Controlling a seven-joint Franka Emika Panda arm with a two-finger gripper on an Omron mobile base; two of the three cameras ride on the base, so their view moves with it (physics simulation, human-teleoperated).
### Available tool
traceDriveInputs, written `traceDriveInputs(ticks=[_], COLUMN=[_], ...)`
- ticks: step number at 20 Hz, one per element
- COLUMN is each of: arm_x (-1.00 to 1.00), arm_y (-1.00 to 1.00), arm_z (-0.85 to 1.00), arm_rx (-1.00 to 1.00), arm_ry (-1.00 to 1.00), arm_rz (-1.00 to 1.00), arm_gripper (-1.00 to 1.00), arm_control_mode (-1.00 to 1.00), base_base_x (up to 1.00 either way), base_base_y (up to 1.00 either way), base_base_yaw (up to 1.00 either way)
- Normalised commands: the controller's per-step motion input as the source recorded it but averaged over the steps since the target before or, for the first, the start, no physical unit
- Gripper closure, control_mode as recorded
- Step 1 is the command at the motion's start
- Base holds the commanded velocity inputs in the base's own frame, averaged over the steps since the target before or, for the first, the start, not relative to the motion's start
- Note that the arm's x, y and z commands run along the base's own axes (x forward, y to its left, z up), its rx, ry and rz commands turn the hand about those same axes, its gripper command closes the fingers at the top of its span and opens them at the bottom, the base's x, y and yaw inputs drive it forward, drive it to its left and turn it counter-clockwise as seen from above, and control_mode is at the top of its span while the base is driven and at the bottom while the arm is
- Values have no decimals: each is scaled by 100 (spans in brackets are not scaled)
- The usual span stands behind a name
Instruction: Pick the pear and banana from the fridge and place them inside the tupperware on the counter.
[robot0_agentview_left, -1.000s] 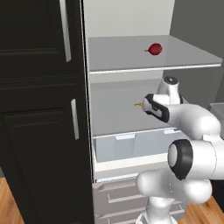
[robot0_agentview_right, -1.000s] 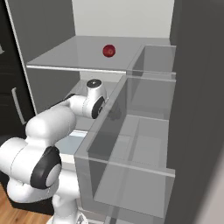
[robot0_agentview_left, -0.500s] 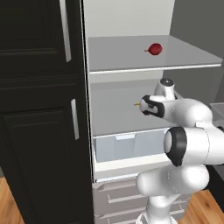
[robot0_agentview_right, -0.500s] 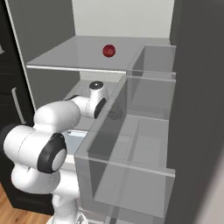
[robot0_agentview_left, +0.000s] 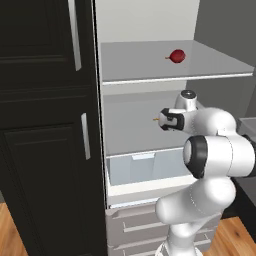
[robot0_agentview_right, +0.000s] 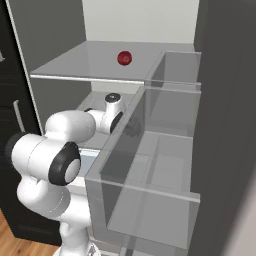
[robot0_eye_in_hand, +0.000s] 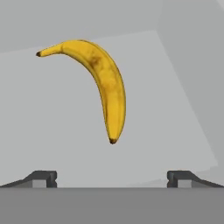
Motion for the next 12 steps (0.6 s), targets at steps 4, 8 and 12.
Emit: traceDriveInputs(ticks=[4,8,12], arm_x=[25,27,21], arm_y=[-3,-3,-1], arm_z=[-7,-5,-10], arm_rx=[0,0,0], arm_ry=[0,0,0], arm_rz=[0,0,0], arm_gripper=[-100,-100,-100], arm_control_mode=[-100,-100,-100], base_base_x=[0,0,0], base_base_y=[0,0,0], base_base_yaw=[0,0,0])
